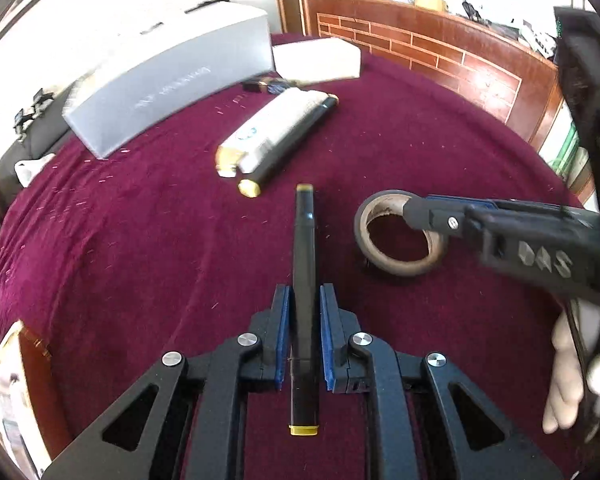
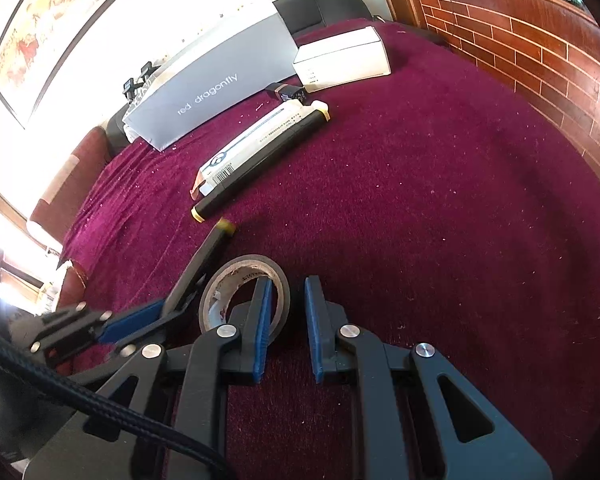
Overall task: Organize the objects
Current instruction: 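Grasp the tape roll with the right tool while the left grasps the yellow-capped black marker, then carry the tape roll and marker over the white tray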
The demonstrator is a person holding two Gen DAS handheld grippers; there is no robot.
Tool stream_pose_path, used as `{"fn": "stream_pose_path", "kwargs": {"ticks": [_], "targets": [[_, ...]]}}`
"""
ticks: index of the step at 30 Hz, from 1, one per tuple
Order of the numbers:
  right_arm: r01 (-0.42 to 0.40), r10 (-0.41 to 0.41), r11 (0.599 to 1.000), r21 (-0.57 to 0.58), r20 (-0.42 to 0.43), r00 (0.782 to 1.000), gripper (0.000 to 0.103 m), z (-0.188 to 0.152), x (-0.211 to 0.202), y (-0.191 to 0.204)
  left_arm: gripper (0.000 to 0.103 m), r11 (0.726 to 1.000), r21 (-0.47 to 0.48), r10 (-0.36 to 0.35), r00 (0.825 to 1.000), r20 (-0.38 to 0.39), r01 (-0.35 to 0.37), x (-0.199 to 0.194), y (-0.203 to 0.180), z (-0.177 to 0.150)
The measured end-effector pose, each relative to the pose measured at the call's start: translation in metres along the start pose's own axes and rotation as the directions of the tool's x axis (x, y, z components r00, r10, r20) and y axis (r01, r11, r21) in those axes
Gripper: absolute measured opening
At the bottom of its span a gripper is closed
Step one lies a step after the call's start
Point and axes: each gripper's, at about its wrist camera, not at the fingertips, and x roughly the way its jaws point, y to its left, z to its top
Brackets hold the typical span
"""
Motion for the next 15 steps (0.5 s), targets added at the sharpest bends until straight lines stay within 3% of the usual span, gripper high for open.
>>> {"fn": "stream_pose_path", "kwargs": {"ticks": [6, 11, 15], "targets": [[0.031, -0.030, 0.999, -0.025, 0.017, 0.999, 0.011, -0.002, -0.002, 0.006, 0.011, 0.996, -0.078, -0.036, 0.997, 0.071, 0.042, -0.050, 0.018, -0.026], [0.047, -0.045, 0.998, -0.044, 0.034, 0.998, 0.010, -0.003, -0.003, 0.009, 0.012, 0.994, -0.110, -0.002, 0.987, 0.162, 0.020, -0.101, 0.029, -0.059], [0.075, -0.070, 0.995, -0.059, 0.080, 0.994, 0.010, -0.005, -0.011, 0.012, 0.012, 0.988, -0.155, 0.052, 0.969, 0.242, -0.014, -0.140, 0.044, -0.084]]}}
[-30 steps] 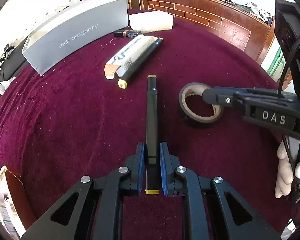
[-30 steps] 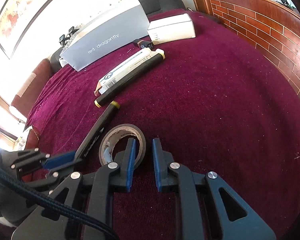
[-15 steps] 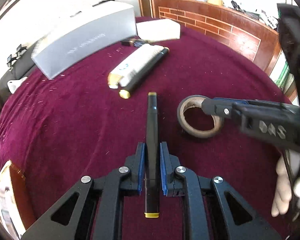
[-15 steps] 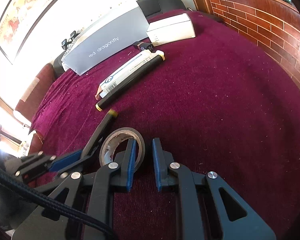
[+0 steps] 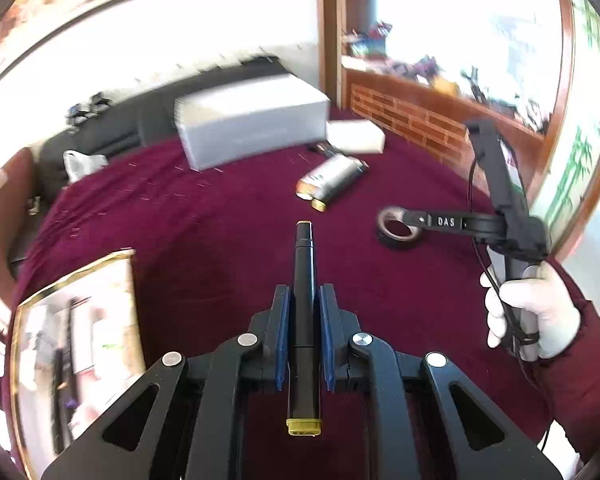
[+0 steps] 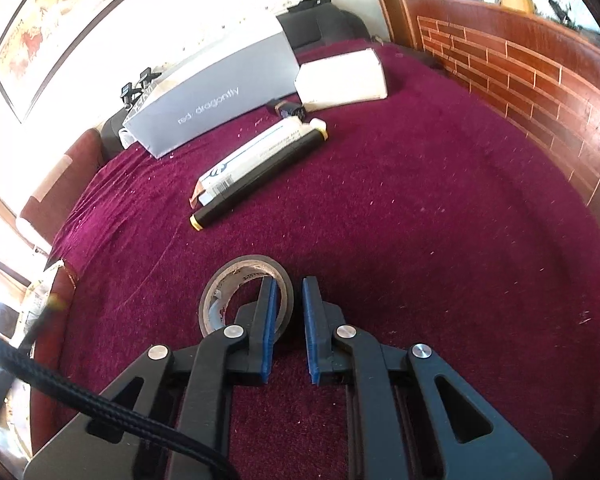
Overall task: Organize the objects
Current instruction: 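Carry the tape roll and marker over the white tray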
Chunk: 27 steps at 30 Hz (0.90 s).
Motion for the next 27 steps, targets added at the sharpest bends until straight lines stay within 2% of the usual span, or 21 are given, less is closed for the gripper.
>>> {"fn": "stream_pose_path", "kwargs": {"ticks": [4, 8, 12, 17, 21, 27], "targets": [[0.069, -0.066, 0.996, -0.056, 0.057, 0.996, 0.010, -0.001, -0.010, 0.014, 0.012, 0.997, -0.066, 0.035, 0.999, 0.039, -0.033, -0.034, 0.033, -0.015], [0.059, -0.053, 0.994, -0.087, 0.070, 0.996, 0.010, -0.007, -0.027, 0.029, 0.012, 0.989, -0.128, 0.087, 0.994, 0.060, -0.079, -0.060, 0.068, -0.032], [0.003, 0.003, 0.995, -0.095, 0.063, 0.998, 0.010, -0.012, -0.046, 0.046, 0.012, 0.973, -0.197, 0.140, 0.988, 0.070, -0.124, -0.077, 0.101, -0.051], [-0.104, 0.110, 0.989, -0.107, 0.051, 0.993, 0.010, -0.011, -0.067, 0.078, 0.012, 0.936, -0.291, 0.227, 0.971, 0.075, -0.197, -0.099, 0.143, -0.079], [-0.168, 0.175, 0.970, -0.176, 0.025, 0.984, 0.010, -0.018, -0.074, 0.122, 0.012, 0.904, -0.324, 0.308, 0.950, 0.044, -0.278, -0.108, 0.168, -0.104], [-0.265, 0.259, 0.921, -0.286, -0.061, 0.964, 0.010, -0.046, -0.068, 0.199, 0.012, 0.878, -0.350, 0.343, 0.939, -0.015, -0.326, -0.105, 0.193, -0.135]]}}
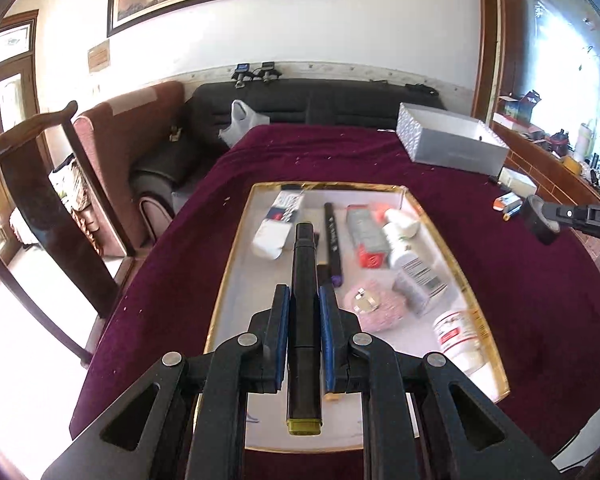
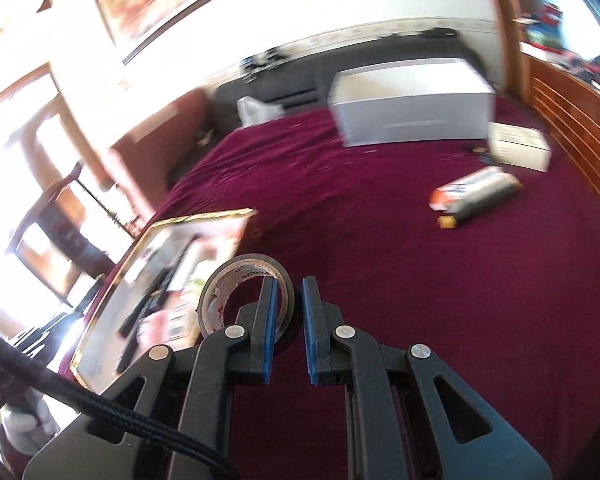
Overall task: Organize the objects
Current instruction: 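Carry the tape roll and marker over the white tray, then lower the tape roll and marker into the tray and open both tools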
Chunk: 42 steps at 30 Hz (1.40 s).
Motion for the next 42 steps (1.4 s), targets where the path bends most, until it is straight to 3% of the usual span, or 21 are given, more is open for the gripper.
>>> {"fn": "stream_pose_path", "kwargs": {"ticks": [9, 17, 27, 37, 40, 42], "targets": [[-0.129, 0.111, 0.982, -0.135, -0.131, 0.985, 0.010, -0.021, 0.047, 0.093, 0.012, 1.000, -0.029, 0.006, 0.999, -0.044, -0.007, 0.017, 0.030, -0.015], [-0.188, 0.128, 0.957, -0.223, -0.258, 0.958, 0.011, -0.050, 0.087, 0.148, 0.012, 0.999, -0.036, 0.018, 0.988, -0.156, -0.023, 0.047, 0.043, -0.012], [-0.192, 0.088, 0.938, -0.290, -0.335, 0.938, 0.011, -0.074, 0.113, 0.174, 0.012, 0.999, -0.035, 0.008, 0.979, -0.206, -0.015, 0.065, 0.048, -0.013], [-0.184, 0.052, 0.922, -0.340, -0.362, 0.931, 0.011, -0.084, 0.117, 0.185, 0.013, 0.997, -0.074, -0.027, 0.982, -0.185, 0.013, 0.064, 0.052, -0.009], [-0.190, 0.053, 0.918, -0.347, -0.368, 0.928, 0.011, -0.086, 0.116, 0.186, 0.016, 0.996, -0.082, -0.031, 0.985, -0.167, 0.017, 0.057, 0.053, -0.007], [-0.188, 0.048, 0.917, -0.353, -0.369, 0.928, 0.011, -0.087, 0.115, 0.187, 0.026, 0.996, -0.090, -0.031, 0.987, -0.155, 0.017, 0.053, 0.053, -0.005]]}}
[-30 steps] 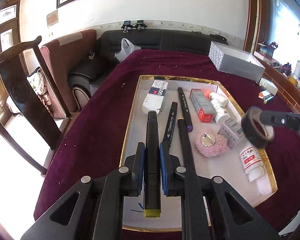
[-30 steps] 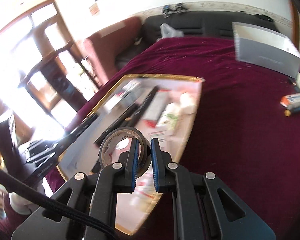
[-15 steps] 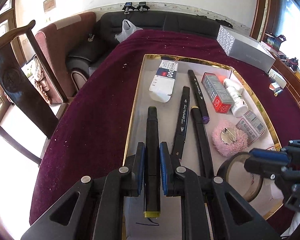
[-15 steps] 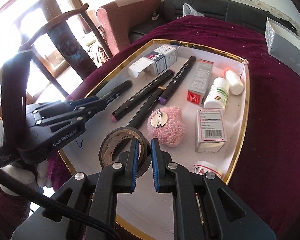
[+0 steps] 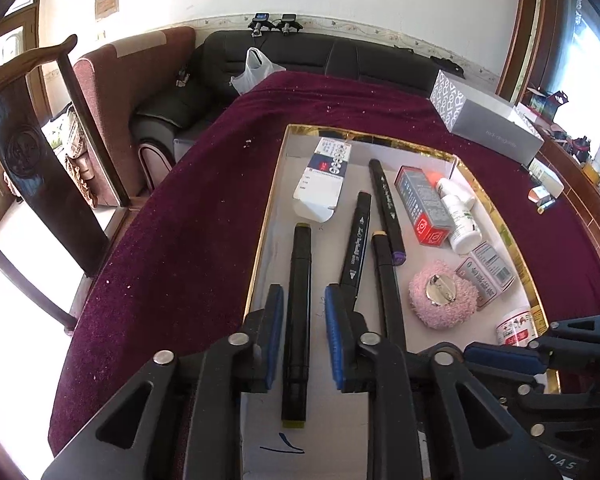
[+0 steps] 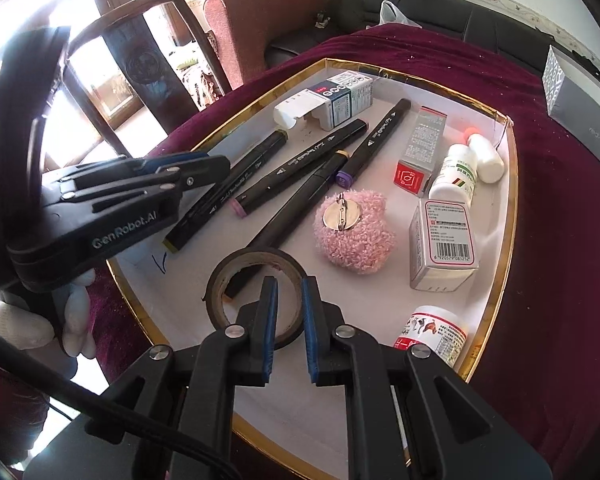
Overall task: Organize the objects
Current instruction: 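Lower the tape roll and marker into the tray and open both tools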
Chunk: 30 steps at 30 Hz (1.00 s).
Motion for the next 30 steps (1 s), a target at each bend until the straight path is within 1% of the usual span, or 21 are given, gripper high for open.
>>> {"fn": "stream_pose_path", "kwargs": {"ticks": [2, 4, 6, 8, 10, 12, 13, 15, 18, 25, 30], "targets": [[0.000, 0.000, 1.000, 0.000, -0.001, 1.000, 0.011, -0.001, -0.001, 0.000, 0.037, 1.000, -0.002, 0.006, 1.000, 0.015, -0.006, -0.006, -0.001, 0.001], [-0.008, 0.008, 1.000, 0.006, -0.002, 1.000, 0.011, -0.002, -0.002, 0.000, 0.040, 1.000, 0.003, 0.006, 1.000, 0.027, -0.006, -0.011, -0.003, 0.002], [-0.010, 0.010, 1.000, 0.007, 0.001, 1.000, 0.012, -0.003, -0.004, 0.000, 0.049, 0.999, 0.015, 0.033, 0.999, 0.043, -0.034, -0.017, -0.007, 0.002], [-0.011, 0.011, 1.000, 0.009, 0.009, 1.000, 0.012, -0.003, -0.007, 0.001, 0.053, 0.998, 0.022, 0.054, 0.996, 0.067, -0.056, -0.025, -0.010, 0.003], [-0.014, 0.014, 1.000, 0.016, 0.024, 1.000, 0.017, -0.004, -0.012, 0.000, 0.053, 0.997, 0.025, 0.065, 0.994, 0.086, -0.068, -0.032, -0.012, 0.004], [-0.022, 0.020, 0.999, 0.029, 0.043, 0.999, 0.025, -0.005, -0.018, -0.003, 0.053, 0.997, 0.028, 0.072, 0.992, 0.100, -0.075, -0.038, -0.015, 0.006], [-0.023, 0.021, 0.999, 0.036, 0.054, 0.998, 0.026, -0.005, -0.022, -0.005, 0.054, 0.996, 0.029, 0.076, 0.991, 0.106, -0.080, -0.041, -0.016, 0.006], [-0.024, 0.019, 0.998, 0.052, 0.079, 0.997, 0.034, -0.007, -0.030, -0.011, 0.057, 0.995, 0.036, 0.089, 0.989, 0.118, -0.094, -0.047, -0.020, 0.007], [-0.020, 0.010, 0.996, 0.091, 0.111, 0.994, 0.043, -0.012, -0.042, -0.024, 0.059, 0.992, 0.054, 0.109, 0.984, 0.139, -0.117, -0.055, -0.027, 0.007], [-0.024, -0.005, 0.982, 0.186, 0.152, 0.988, 0.044, -0.028, -0.067, -0.058, 0.060, 0.987, 0.095, 0.116, 0.981, 0.154, -0.131, -0.068, -0.052, 0.007], [-0.007, -0.038, 0.971, 0.239, 0.182, 0.983, 0.050, -0.043, -0.084, -0.081, 0.060, 0.982, 0.130, 0.113, 0.981, 0.160, -0.134, -0.075, -0.070, 0.006]]}}
